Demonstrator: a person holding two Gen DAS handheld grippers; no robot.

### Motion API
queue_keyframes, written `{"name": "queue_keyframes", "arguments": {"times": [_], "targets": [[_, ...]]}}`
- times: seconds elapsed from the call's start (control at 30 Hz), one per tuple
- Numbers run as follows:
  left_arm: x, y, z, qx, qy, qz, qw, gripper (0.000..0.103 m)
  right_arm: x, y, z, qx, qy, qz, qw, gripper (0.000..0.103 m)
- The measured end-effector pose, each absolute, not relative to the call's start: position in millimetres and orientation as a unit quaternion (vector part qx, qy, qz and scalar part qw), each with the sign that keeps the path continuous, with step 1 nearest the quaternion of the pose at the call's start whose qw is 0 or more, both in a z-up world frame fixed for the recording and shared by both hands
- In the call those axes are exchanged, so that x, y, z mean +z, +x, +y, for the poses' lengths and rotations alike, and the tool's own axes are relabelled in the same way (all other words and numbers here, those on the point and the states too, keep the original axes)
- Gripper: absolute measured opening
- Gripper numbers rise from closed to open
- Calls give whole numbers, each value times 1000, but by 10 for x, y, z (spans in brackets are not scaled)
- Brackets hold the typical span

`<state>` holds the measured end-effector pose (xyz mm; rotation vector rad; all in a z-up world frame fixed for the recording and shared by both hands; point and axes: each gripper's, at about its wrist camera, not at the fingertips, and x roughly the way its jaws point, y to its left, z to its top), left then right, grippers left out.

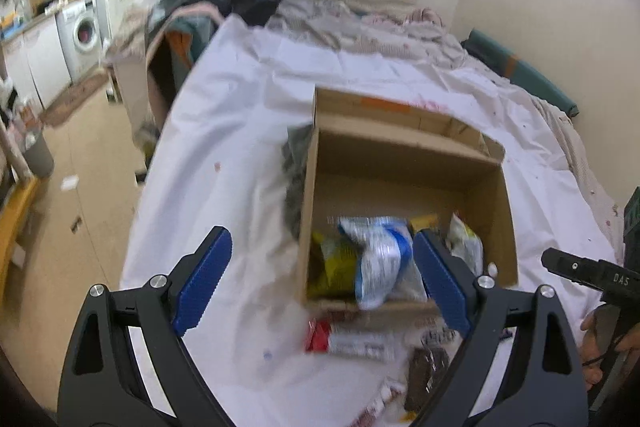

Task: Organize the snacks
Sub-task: 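Withdraw both grippers from the box toward the loose snacks, then grasp the brown wafer bar with the left gripper while the right grasps the pink-white bar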

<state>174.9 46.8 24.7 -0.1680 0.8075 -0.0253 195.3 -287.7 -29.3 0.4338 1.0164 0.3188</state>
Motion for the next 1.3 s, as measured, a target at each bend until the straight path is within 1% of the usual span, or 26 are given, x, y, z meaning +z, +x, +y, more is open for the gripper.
{"name": "queue_keyframes", "arguments": {"times": [0.33, 0.43, 0.6, 0.73, 0.8, 0.87, 0.93, 1.0, 1.03, 1.07, 1.1, 1.13, 1.17, 1.2, 1.23, 1.3], "targets": [[-68, 1398, 320, -11, -53, 443, 895, 90, -458, 1692, -2980, 117, 212, 506, 828, 92], [-224, 1380, 207, -22, -37, 480, 876, 90, -536, 1655, -3004, 104, 202, 516, 826, 92], [-562, 1428, 4, -94, -49, 556, 824, 90, -629, 1626, -3107, 78, 196, 528, 822, 92], [-863, 1351, -244, -120, -14, 602, 789, 89, -686, 1627, -3209, 62, 216, 535, 814, 92], [-977, 1303, -390, -133, 18, 611, 780, 87, -714, 1643, -3240, 57, 228, 537, 810, 92], [-1097, 1273, -518, -139, 55, 619, 771, 80, -731, 1658, -3251, 56, 234, 538, 807, 92], [-1230, 1263, -594, -142, 73, 641, 751, 78, -735, 1670, -3238, 55, 234, 540, 807, 92], [-1348, 1261, -607, -145, 67, 659, 735, 77, -735, 1681, -3220, 53, 231, 542, 806, 92], [-1396, 1262, -611, -142, 65, 664, 731, 74, -741, 1686, -3221, 54, 232, 543, 806, 92], [-1431, 1265, -621, -143, 68, 668, 727, 65, -747, 1690, -3227, 54, 233, 543, 805, 92], [-1464, 1265, -640, -145, 71, 672, 723, 59, -750, 1691, -3232, 53, 234, 543, 805, 92], [-1494, 1261, -662, -148, 75, 675, 719, 47, -750, 1692, -3237, 53, 234, 543, 804, 92], [-1507, 1250, -685, -145, 85, 674, 719, 30, -751, 1692, -3242, 52, 236, 544, 804, 92], [-1503, 1234, -702, -140, 97, 671, 721, 19, -753, 1694, -3245, 51, 237, 544, 804, 92], [-1486, 1209, -714, -139, 104, 671, 721, 13, -756, 1695, -3250, 50, 238, 544, 803, 92], [-1367, 1145, -707, -169, 76, 671, 718, 13, -759, 1688, -3267, 48, 239, 545, 802, 92]]}}
